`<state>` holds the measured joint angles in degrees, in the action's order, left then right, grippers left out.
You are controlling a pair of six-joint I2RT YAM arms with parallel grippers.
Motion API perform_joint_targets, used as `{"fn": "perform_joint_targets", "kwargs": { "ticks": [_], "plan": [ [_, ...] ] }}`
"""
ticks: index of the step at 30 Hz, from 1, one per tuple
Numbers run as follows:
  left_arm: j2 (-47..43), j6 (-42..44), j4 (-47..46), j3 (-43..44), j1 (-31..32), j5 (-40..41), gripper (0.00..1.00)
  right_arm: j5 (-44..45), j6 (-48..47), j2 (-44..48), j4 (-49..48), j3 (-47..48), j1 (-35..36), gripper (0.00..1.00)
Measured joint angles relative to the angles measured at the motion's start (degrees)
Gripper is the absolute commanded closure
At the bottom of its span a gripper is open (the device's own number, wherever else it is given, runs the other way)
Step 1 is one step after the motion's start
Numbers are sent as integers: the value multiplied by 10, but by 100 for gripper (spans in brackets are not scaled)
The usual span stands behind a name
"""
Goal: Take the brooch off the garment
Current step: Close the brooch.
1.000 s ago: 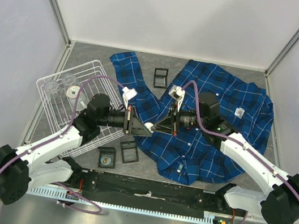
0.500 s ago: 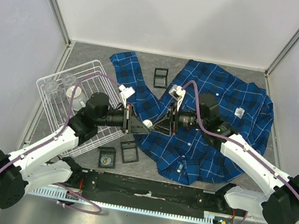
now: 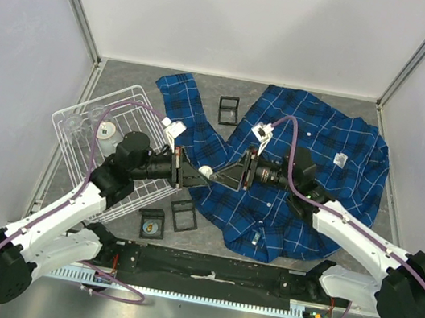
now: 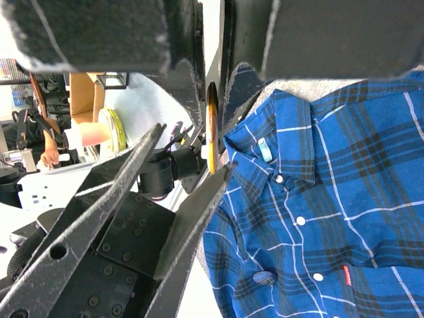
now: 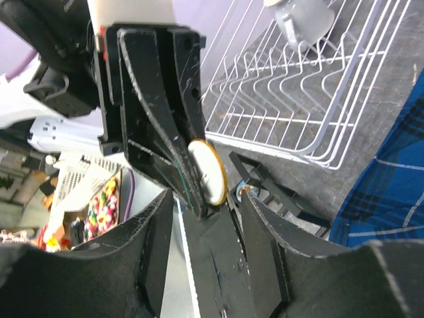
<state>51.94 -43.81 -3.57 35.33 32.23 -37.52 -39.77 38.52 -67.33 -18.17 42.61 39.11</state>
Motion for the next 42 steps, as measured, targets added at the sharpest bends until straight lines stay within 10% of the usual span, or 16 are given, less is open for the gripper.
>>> {"fn": "perform_joint_targets", "kwargs": {
  "ticks": [42],
  "plan": [
    [0,0,-10,0,0,-6,98,54,22,-30,-49,7,19,59]
  ]
}}
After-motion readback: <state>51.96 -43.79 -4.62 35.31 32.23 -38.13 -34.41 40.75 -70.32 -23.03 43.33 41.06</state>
